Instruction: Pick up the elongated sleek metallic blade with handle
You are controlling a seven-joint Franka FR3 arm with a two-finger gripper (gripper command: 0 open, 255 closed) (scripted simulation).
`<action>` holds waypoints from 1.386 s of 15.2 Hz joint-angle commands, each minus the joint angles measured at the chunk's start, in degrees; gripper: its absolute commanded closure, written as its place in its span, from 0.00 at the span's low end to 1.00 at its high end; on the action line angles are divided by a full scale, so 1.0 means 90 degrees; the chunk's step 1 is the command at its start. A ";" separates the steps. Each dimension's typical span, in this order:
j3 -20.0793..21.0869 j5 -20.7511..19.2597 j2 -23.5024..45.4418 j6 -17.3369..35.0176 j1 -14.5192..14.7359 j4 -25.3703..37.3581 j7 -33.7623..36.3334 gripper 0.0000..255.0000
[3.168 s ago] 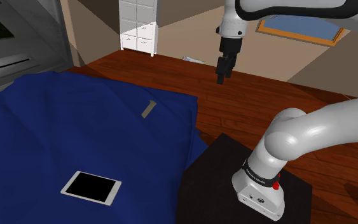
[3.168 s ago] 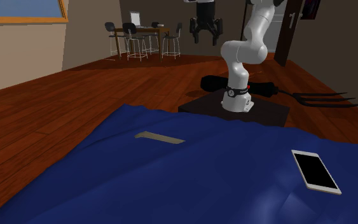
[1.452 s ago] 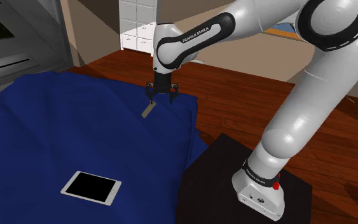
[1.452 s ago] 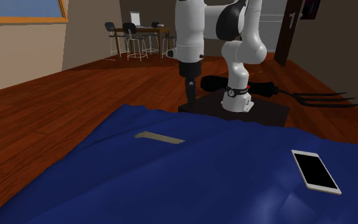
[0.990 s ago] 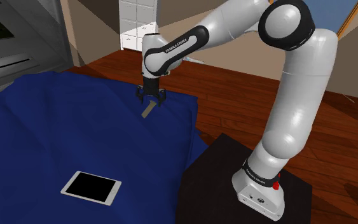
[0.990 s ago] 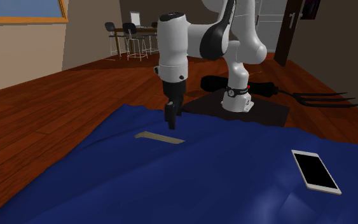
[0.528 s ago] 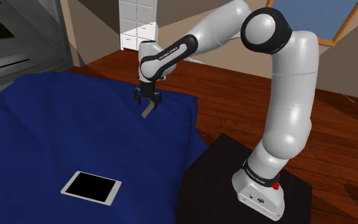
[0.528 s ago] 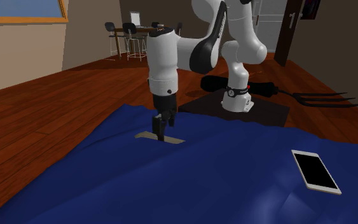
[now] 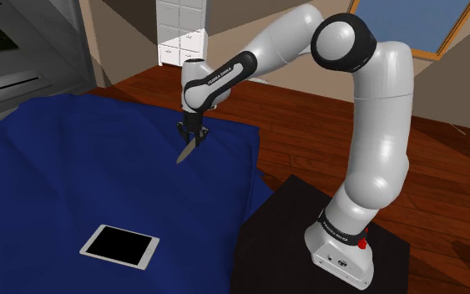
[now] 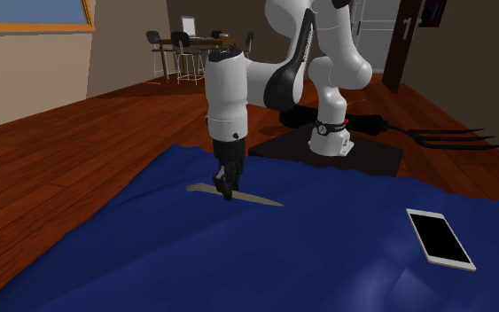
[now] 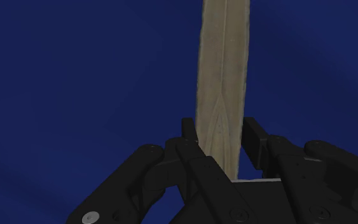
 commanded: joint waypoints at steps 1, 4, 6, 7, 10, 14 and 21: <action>-0.0003 -0.0004 0.0033 -0.0045 0.0008 -0.0017 0.0011 1.00; -0.0001 -0.0003 0.0024 -0.0042 0.0009 -0.0028 0.0015 1.00; 0.0001 0.0000 0.0013 -0.0043 0.0010 -0.0039 0.0018 1.00; -0.0006 -0.0003 0.0028 -0.0036 -0.0001 -0.0030 0.0001 1.00; 0.0023 0.0049 -0.0141 -0.0232 -0.0021 0.0001 -0.0035 1.00; 0.0057 0.0116 -0.0349 -0.0502 -0.0044 0.0068 -0.0080 1.00; 0.0104 0.0223 -0.0680 -0.0992 -0.0076 0.0236 -0.0155 1.00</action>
